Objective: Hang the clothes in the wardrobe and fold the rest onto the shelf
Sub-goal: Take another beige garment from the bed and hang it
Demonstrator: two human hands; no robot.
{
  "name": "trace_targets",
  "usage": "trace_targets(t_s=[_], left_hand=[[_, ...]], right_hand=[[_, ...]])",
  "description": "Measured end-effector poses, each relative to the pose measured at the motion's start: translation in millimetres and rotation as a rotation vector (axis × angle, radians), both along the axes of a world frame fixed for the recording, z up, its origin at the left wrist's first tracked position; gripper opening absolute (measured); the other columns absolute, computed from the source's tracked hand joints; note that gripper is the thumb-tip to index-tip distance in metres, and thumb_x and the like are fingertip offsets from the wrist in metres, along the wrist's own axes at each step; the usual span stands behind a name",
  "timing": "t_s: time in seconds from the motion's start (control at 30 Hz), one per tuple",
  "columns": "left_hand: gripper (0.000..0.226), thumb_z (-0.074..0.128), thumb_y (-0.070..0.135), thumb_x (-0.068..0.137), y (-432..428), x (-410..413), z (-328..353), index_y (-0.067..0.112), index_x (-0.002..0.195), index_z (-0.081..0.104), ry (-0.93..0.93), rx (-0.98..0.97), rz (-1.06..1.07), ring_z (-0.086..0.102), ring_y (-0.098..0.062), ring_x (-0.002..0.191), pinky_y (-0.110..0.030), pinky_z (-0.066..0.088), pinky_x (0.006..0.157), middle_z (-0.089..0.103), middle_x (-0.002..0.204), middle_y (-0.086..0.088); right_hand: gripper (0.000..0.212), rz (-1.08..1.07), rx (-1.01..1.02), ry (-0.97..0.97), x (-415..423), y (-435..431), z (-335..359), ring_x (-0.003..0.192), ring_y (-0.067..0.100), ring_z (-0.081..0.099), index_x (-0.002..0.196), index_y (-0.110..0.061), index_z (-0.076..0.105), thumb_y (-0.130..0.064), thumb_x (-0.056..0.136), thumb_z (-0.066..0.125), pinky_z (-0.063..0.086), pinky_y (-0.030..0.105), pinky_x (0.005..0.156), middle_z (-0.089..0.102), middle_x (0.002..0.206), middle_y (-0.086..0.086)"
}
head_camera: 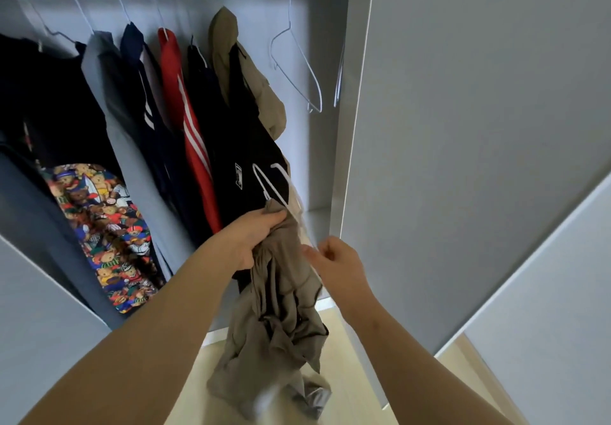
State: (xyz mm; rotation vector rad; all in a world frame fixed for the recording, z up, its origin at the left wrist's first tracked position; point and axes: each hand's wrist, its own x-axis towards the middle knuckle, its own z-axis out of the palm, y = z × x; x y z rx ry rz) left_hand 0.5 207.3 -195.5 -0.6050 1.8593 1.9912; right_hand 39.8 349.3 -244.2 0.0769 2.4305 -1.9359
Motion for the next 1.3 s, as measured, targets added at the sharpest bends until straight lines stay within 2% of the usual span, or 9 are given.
trace_targets(t_s=[0.17, 0.33, 0.47, 0.57, 0.73, 0.97, 1.07, 1.23, 1.3], left_hand=[[0.029, 0.057, 0.029, 0.092, -28, -2, 0, 0.013, 0.115, 0.057, -0.028, 0.127, 0.22, 0.061, -0.024, 0.076, -0.034, 0.05, 0.062, 0.064, 0.087, -0.012], [0.043, 0.056, 0.038, 0.091, -42, 0, -4, 0.007, 0.121, 0.057, -0.064, 0.227, 0.386, 0.06, -0.023, 0.074, -0.036, 0.048, 0.064, 0.063, 0.09, -0.014], [0.046, 0.049, 0.039, 0.094, -55, 3, 1, 0.007, 0.126, 0.054, -0.035, 0.348, 0.52, 0.059, -0.026, 0.097, -0.038, 0.045, 0.077, 0.058, 0.125, -0.014], [0.043, 0.045, 0.039, 0.096, -61, 2, 7, 0.012, 0.128, 0.053, 0.002, 0.296, 0.665, 0.053, -0.023, 0.117, -0.033, 0.043, 0.079, 0.056, 0.127, -0.006], [0.037, 0.042, 0.042, 0.097, -69, -5, 5, 0.021, 0.123, 0.057, 0.063, 0.391, 0.808, 0.057, -0.019, 0.111, -0.032, 0.047, 0.08, 0.057, 0.127, -0.002], [0.04, 0.044, 0.04, 0.097, -63, -1, 11, 0.023, 0.132, 0.049, 0.119, 0.252, 0.732, 0.053, -0.013, 0.097, -0.021, 0.045, 0.06, 0.055, 0.12, 0.006], [0.037, 0.045, 0.04, 0.096, -51, -1, 14, 0.016, 0.122, 0.056, 0.173, 0.335, 0.691, 0.056, -0.011, 0.077, -0.025, 0.046, 0.059, 0.061, 0.108, 0.001], [0.037, 0.047, 0.04, 0.095, -35, 3, 11, 0.014, 0.119, 0.059, 0.195, 0.524, 0.542, 0.062, -0.017, 0.096, -0.031, 0.051, 0.066, 0.063, 0.112, -0.005], [0.034, 0.046, 0.04, 0.095, -42, 2, 18, 0.015, 0.107, 0.063, 0.244, 0.536, 0.497, 0.068, -0.018, 0.084, -0.031, 0.055, 0.062, 0.07, 0.097, -0.005]], right_hand=[[0.051, -0.134, -0.076, 0.047, 2, 5, -10, 0.045, 0.006, 0.025, 0.05, -0.021, 0.026, -0.022, 0.082, 0.066, 0.027, 0.025, 0.052, 0.027, 0.042, -0.012], [0.012, -0.13, -0.392, -0.021, 0, 10, -16, 0.047, 0.01, 0.036, 0.077, -0.016, 0.057, -0.016, 0.089, 0.059, 0.035, 0.018, 0.044, 0.042, 0.054, 0.001], [0.031, -0.23, -0.368, -0.063, -5, 21, -24, 0.042, 0.001, 0.039, 0.066, -0.015, 0.062, -0.024, 0.094, 0.052, 0.035, 0.01, 0.045, 0.043, 0.043, -0.013], [0.038, -0.289, -0.379, -0.123, -4, 26, -30, 0.037, 0.002, 0.033, 0.058, -0.011, 0.056, -0.025, 0.093, 0.054, 0.031, 0.012, 0.042, 0.04, 0.037, -0.012], [0.041, -0.303, -0.416, -0.204, -3, 32, -39, 0.04, 0.008, 0.027, 0.05, -0.011, 0.05, -0.019, 0.088, 0.062, 0.025, 0.019, 0.046, 0.034, 0.036, -0.008], [0.044, -0.219, -0.144, -0.25, -1, 37, -45, 0.03, 0.003, 0.029, 0.047, -0.011, 0.042, -0.015, 0.085, 0.063, 0.025, 0.018, 0.041, 0.038, 0.033, -0.011], [0.045, -0.195, -0.09, -0.242, -3, 32, -45, 0.029, 0.004, 0.029, 0.047, -0.011, 0.039, -0.018, 0.084, 0.063, 0.024, 0.019, 0.043, 0.037, 0.03, -0.012], [0.038, -0.09, 0.003, -0.214, -13, 13, -36, 0.033, 0.003, 0.033, 0.054, -0.008, 0.05, -0.025, 0.087, 0.06, 0.029, 0.012, 0.036, 0.042, 0.033, -0.011], [0.038, -0.065, 0.018, -0.192, -18, 11, -29, 0.035, 0.004, 0.034, 0.05, -0.012, 0.051, -0.022, 0.086, 0.061, 0.03, 0.011, 0.036, 0.043, 0.034, -0.011]])
